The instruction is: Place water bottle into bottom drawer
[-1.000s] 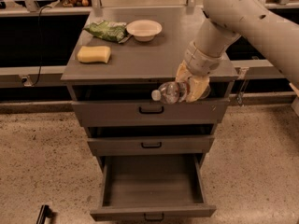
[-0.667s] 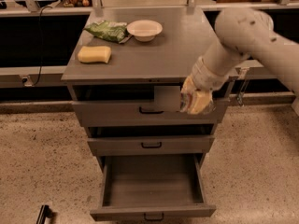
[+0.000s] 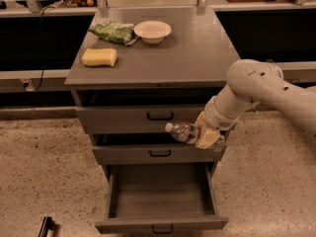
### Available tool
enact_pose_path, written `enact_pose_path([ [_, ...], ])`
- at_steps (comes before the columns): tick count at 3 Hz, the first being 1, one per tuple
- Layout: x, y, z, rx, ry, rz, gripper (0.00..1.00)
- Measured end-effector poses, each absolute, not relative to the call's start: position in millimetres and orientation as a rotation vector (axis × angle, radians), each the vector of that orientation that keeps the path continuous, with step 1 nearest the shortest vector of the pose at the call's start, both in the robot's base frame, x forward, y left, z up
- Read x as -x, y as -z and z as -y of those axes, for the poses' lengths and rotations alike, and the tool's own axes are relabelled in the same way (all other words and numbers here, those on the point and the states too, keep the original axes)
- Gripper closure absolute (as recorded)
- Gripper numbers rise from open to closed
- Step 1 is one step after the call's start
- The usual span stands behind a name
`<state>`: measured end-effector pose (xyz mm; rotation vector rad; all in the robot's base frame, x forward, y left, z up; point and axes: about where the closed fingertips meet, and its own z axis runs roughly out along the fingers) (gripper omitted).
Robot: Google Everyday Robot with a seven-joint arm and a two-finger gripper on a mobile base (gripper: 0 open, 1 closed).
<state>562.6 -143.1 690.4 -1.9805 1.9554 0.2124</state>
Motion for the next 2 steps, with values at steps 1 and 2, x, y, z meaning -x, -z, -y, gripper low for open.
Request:
enact_pose_path([
  [1, -563.9, -685.3, 142.2, 1.997, -0.232, -1.963, 1.0],
  [2, -573.6, -611.8, 162.9, 1.956, -0.224, -2.103, 1.0],
])
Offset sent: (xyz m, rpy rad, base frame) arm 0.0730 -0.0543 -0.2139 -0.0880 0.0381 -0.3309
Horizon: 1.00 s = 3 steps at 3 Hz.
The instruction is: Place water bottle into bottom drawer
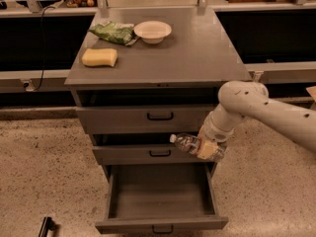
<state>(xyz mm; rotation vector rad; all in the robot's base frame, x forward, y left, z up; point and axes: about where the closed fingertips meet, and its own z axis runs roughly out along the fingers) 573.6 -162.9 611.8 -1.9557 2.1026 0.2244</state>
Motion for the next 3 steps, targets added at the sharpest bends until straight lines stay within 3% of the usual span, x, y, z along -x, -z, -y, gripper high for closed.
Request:
enact_pose_path([
  [1, -568.6, -497.0, 186.7, 1.855, -0.249, -2.186, 1.0],
  [3, -572.3, -459.4, 177.9, 1.824, -0.264, -2.176, 1.0],
])
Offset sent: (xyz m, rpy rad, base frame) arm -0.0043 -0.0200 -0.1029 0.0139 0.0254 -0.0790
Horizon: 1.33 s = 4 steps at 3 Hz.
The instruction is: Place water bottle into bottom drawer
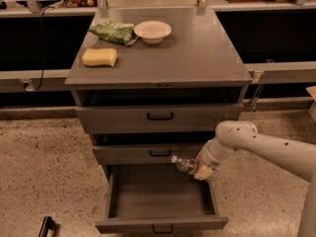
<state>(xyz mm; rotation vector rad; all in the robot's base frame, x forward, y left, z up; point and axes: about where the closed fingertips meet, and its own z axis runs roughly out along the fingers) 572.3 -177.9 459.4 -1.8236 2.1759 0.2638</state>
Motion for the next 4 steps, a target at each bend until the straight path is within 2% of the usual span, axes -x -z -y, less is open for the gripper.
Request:
enact_pose_path([
  [2, -576.0, -427.8, 179.5, 1.794, -0.27, -2.154, 1.0],
  [4, -610.3, -279.8, 172.6, 1.684, -0.318, -2.009, 1.0],
])
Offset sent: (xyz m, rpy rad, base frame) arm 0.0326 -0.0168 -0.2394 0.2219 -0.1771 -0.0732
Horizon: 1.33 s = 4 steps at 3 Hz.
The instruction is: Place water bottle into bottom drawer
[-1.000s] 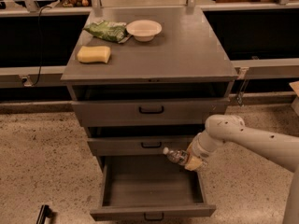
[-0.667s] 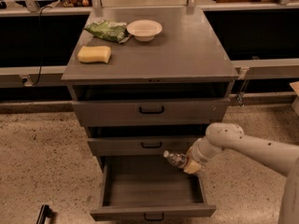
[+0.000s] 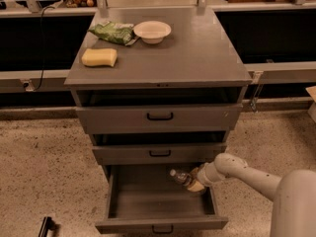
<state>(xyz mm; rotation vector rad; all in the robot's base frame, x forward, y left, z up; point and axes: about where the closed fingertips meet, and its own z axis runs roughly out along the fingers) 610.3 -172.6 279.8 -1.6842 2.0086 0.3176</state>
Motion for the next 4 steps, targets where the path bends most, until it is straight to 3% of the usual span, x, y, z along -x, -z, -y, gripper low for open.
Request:
enact_pose_path([
  [1, -607.6, -218.7, 162.1, 1.708, -0.402, -1.997, 1.0],
  [2, -603.7, -181.0, 160.5, 1.719, -0.45, -2.029, 0.82],
  [4, -602.1, -174.7, 158.1, 1.717, -0.458, -2.032, 0.34],
])
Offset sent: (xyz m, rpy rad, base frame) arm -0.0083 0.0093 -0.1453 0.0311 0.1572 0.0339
